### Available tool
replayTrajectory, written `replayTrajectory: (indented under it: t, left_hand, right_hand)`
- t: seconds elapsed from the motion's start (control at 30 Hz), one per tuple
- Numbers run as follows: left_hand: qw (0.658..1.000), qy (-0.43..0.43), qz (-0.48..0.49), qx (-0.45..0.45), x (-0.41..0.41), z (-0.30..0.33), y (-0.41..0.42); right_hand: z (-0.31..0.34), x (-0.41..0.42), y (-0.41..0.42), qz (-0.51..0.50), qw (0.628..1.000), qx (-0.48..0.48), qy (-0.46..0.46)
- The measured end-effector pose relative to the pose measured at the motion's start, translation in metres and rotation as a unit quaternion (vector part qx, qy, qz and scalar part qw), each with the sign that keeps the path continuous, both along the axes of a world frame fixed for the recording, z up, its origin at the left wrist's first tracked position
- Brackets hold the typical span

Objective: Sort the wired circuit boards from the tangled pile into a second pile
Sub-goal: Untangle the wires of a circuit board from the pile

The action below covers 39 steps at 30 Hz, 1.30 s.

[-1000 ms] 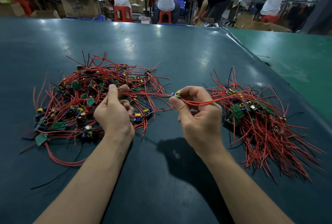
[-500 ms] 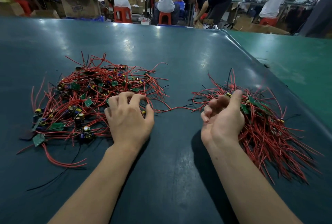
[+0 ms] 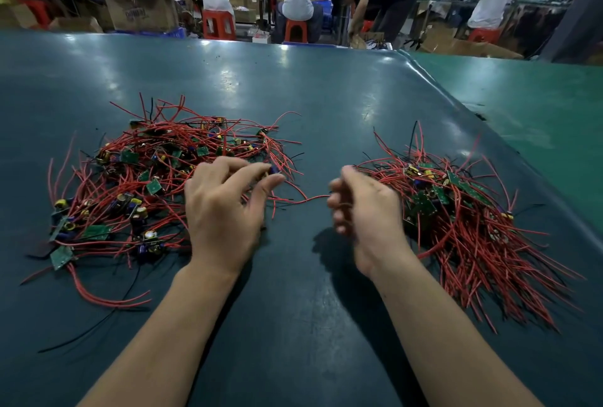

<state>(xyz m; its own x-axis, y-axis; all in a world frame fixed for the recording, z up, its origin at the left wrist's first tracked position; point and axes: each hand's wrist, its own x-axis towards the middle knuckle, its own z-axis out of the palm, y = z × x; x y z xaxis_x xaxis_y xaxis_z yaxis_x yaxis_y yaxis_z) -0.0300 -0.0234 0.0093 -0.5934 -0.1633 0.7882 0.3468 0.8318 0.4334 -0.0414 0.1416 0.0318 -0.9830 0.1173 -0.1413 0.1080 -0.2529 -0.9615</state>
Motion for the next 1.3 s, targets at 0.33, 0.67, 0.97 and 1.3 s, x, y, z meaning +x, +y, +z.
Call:
replayTrajectory:
  t: [0.33, 0.67, 0.97, 1.3]
  left_hand:
    - [0.979, 0.100, -0.157, -0.076, 0.006, 0.003, 0.018]
    - [0.984, 0.002, -0.177, -0.010, 0.006, -0.004, 0.022]
    - [0.975, 0.033, -0.190, 0.110, 0.012, 0.001, 0.031]
    - [0.968, -0.089, -0.197, 0.131, 0.012, -0.005, 0.037]
  right_hand:
    - [0.004, 0.001, 0.002, 0.180, 0.981, -0.043, 0.063]
    - [0.002, 0.003, 0.008, 0.207, 0.967, -0.089, 0.121]
    - [0.006, 0.006, 0.001, 0.083, 0.982, -0.044, 0.164]
    - [0.005, 0.006, -0.004, 0.078, 0.984, -0.091, 0.130]
